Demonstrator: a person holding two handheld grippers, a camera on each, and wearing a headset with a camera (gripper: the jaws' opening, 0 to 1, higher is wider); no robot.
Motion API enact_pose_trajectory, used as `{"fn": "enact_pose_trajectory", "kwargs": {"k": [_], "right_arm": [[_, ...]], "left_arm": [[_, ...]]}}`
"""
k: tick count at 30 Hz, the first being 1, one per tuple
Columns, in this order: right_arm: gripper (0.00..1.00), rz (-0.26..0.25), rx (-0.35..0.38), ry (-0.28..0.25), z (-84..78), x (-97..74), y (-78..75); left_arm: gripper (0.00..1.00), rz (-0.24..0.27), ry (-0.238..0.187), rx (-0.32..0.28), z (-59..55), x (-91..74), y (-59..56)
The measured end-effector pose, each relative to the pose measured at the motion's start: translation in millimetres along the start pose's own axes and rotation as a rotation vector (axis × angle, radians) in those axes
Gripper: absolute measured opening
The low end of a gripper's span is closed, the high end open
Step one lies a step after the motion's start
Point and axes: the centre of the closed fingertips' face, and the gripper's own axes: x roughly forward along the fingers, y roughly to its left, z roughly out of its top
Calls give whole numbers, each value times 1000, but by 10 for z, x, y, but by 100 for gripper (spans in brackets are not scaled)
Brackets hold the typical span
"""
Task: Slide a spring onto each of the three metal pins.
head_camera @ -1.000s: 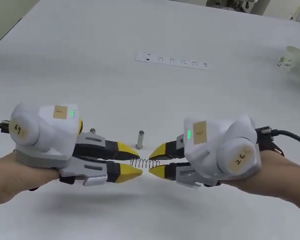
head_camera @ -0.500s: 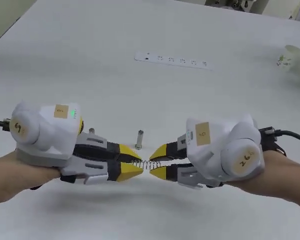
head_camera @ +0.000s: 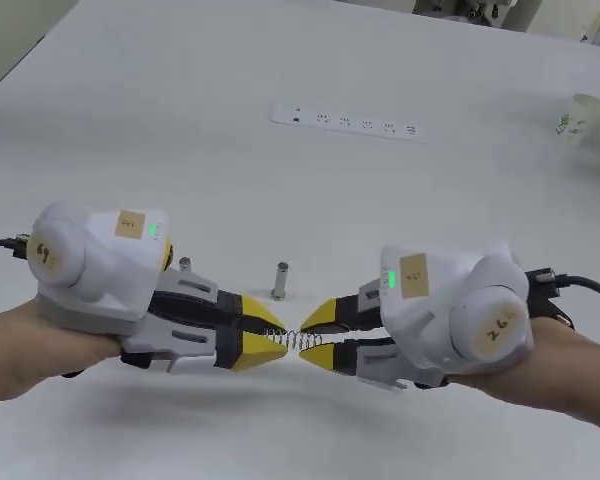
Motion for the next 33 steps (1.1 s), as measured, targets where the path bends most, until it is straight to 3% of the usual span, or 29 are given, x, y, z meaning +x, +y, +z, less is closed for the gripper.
{"fn": "enact_pose_trajectory", "kwargs": {"k": [9,17,33], "right_arm": [[15,-9,26,-14,-43,-19,-9],[11,-15,41,-13,-117,-25,-2],[7,-10,88,-67,-56,-13,6]], "left_arm": [[2,-19,4,-9,9,-12,-32],[2,-21,8,-12,0,-8,-14],[2,-23,10,-19,-18,-14,-9]]}}
